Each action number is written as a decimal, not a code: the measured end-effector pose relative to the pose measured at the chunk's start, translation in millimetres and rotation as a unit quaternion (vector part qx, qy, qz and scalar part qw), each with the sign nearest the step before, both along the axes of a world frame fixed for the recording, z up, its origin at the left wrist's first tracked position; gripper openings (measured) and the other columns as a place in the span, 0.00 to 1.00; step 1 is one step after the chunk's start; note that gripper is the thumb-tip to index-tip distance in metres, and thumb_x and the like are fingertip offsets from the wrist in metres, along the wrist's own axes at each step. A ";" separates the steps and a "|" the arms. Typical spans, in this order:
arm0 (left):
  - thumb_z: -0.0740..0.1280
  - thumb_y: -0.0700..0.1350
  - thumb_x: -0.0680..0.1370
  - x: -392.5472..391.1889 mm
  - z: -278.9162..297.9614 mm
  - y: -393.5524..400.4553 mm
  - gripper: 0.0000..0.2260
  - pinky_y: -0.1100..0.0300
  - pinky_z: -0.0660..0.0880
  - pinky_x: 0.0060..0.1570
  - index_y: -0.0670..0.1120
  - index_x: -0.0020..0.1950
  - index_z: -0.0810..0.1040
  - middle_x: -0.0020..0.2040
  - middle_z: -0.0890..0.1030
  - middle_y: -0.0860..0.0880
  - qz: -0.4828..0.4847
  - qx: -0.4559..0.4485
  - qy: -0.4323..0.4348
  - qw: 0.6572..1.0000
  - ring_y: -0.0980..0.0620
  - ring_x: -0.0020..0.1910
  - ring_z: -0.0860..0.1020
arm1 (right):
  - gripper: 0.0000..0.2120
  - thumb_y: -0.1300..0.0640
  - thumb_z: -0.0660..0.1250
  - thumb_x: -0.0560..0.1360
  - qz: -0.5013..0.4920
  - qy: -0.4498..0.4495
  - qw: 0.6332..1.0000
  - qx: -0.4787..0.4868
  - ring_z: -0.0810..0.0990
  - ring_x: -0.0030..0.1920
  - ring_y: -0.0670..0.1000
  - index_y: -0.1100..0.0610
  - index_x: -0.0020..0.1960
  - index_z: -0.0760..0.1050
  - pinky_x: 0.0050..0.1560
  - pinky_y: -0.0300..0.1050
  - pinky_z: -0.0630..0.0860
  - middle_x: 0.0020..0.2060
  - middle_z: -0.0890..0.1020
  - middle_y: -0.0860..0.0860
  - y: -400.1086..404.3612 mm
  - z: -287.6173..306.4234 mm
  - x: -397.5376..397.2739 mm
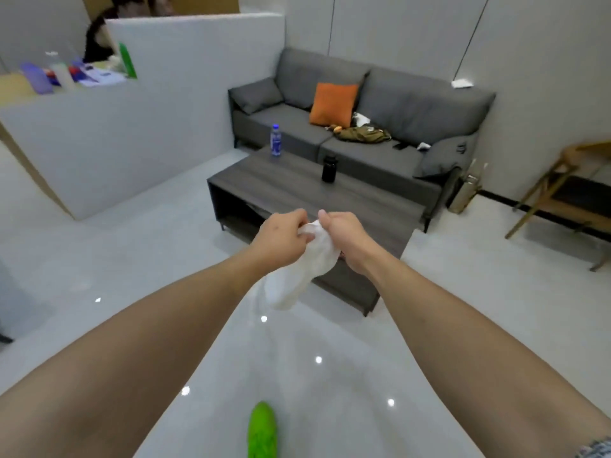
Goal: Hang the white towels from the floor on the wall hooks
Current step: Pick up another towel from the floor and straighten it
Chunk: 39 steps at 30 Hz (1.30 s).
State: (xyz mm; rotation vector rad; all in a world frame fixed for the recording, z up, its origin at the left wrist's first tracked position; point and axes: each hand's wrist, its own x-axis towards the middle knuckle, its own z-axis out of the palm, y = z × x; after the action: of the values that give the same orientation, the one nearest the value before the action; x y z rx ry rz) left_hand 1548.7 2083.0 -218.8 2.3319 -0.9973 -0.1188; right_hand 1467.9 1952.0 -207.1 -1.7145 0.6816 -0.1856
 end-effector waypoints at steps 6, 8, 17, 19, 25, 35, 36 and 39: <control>0.64 0.50 0.79 54.5 32.2 -88.1 0.09 0.62 0.66 0.32 0.59 0.40 0.71 0.39 0.76 0.55 -0.015 -0.096 0.027 0.995 0.56 0.39 0.75 | 0.19 0.41 0.78 0.66 0.035 -0.042 0.998 -0.027 0.85 0.36 0.48 0.55 0.43 0.81 0.34 0.41 0.78 0.36 0.86 0.49 -78.9 37.7 9.2; 0.63 0.50 0.79 81.8 47.1 -120.6 0.09 0.61 0.67 0.32 0.58 0.39 0.72 0.39 0.77 0.54 -0.006 -0.126 0.027 0.992 0.56 0.39 0.74 | 0.17 0.48 0.80 0.65 0.039 -0.035 0.998 -0.037 0.86 0.42 0.52 0.56 0.49 0.83 0.40 0.47 0.83 0.42 0.87 0.52 -108.9 47.1 28.2; 0.72 0.43 0.73 211.2 107.8 -226.5 0.15 0.58 0.80 0.40 0.56 0.56 0.78 0.50 0.83 0.53 -0.174 -0.129 0.276 0.936 0.55 0.47 0.82 | 0.08 0.53 0.75 0.68 0.025 -0.009 0.987 -0.161 0.85 0.43 0.52 0.52 0.47 0.84 0.41 0.47 0.82 0.41 0.86 0.52 -219.0 112.4 172.0; 0.73 0.45 0.73 239.0 111.7 -243.1 0.12 0.61 0.79 0.36 0.55 0.55 0.80 0.48 0.84 0.53 -0.170 -0.147 0.274 0.935 0.55 0.45 0.83 | 0.10 0.52 0.75 0.65 0.035 0.008 0.982 -0.183 0.85 0.41 0.54 0.55 0.44 0.83 0.41 0.49 0.82 0.39 0.86 0.54 -234.7 119.7 202.0; 0.69 0.48 0.73 321.8 107.0 -269.8 0.06 0.59 0.73 0.34 0.54 0.38 0.84 0.32 0.81 0.54 -0.058 -0.155 0.170 0.971 0.56 0.35 0.78 | 0.11 0.56 0.78 0.65 0.099 0.010 0.969 -0.226 0.80 0.36 0.53 0.62 0.37 0.79 0.39 0.48 0.75 0.34 0.80 0.56 -277.5 113.9 283.7; 0.63 0.52 0.74 438.8 143.7 -276.0 0.09 0.57 0.75 0.39 0.52 0.39 0.81 0.34 0.80 0.51 0.304 -0.244 0.001 0.921 0.49 0.37 0.77 | 0.16 0.53 0.78 0.66 0.175 -0.035 0.952 -0.249 0.84 0.41 0.57 0.66 0.43 0.81 0.44 0.54 0.80 0.41 0.85 0.61 -366.9 114.7 424.6; 0.64 0.51 0.75 446.9 147.2 -274.8 0.10 0.55 0.76 0.40 0.49 0.40 0.81 0.35 0.80 0.49 0.333 -0.234 -0.018 0.913 0.47 0.38 0.78 | 0.16 0.53 0.78 0.67 0.185 -0.039 0.946 -0.262 0.83 0.40 0.56 0.67 0.43 0.81 0.42 0.51 0.79 0.39 0.84 0.60 -375.6 119.4 439.2; 0.63 0.50 0.76 471.6 157.1 -271.3 0.10 0.54 0.76 0.42 0.49 0.43 0.82 0.38 0.81 0.48 0.399 -0.230 -0.050 0.886 0.45 0.40 0.78 | 0.15 0.51 0.75 0.69 0.197 -0.046 0.927 -0.316 0.82 0.41 0.56 0.64 0.43 0.81 0.42 0.48 0.76 0.38 0.84 0.57 -399.6 135.5 484.5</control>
State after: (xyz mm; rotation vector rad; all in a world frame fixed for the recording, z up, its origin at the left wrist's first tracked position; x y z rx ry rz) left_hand 2020.2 1811.7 -61.7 2.1160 -0.0181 0.5139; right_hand 1952.4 1552.3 -71.6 -2.4063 0.1908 -0.2136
